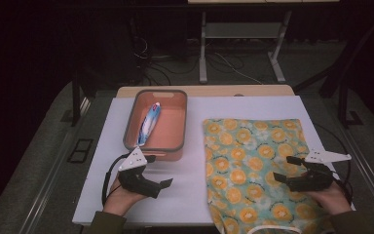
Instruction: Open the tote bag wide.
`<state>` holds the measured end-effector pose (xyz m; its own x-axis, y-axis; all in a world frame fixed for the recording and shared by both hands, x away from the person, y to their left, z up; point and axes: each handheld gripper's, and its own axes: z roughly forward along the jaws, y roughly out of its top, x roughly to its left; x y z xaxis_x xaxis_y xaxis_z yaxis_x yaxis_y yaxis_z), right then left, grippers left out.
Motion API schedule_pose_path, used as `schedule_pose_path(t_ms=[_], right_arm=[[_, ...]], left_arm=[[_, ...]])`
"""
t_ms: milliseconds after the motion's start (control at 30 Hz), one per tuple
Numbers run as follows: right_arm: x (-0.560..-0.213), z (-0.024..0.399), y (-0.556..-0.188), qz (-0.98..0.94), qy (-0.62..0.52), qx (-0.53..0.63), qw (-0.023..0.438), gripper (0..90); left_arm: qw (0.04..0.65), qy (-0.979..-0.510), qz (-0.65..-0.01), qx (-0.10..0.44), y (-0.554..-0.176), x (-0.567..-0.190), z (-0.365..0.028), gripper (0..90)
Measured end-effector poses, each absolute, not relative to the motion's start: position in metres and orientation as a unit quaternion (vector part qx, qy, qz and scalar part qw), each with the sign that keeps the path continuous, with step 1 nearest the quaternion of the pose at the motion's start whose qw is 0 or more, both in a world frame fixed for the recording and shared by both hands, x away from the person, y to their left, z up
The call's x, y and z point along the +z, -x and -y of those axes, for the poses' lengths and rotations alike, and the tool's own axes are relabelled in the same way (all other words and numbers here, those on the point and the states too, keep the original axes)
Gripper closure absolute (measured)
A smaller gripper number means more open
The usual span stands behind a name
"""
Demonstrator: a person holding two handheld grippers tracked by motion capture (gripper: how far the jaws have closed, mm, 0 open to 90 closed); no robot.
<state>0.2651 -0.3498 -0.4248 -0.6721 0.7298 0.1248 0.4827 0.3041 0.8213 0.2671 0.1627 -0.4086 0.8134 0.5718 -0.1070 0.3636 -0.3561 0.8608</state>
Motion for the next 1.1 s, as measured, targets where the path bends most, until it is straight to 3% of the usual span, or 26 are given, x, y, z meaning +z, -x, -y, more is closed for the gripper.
schedule_pose_path(t_ms=[400, 1100], right_arm=[[-0.425, 0.349, -0.265, -0.797, -0.381, 0.447, 0.142, 14.3], [-0.426, 0.348, -0.266, -0.797, -0.382, 0.444, 0.149, 14.3]], left_arm=[[0.485, -0.829, -0.265, 0.083, -0.262, -0.413, -0.136, 1.2], [0.480, -0.852, -0.205, 0.037, -0.252, -0.429, -0.074, 19.3]])
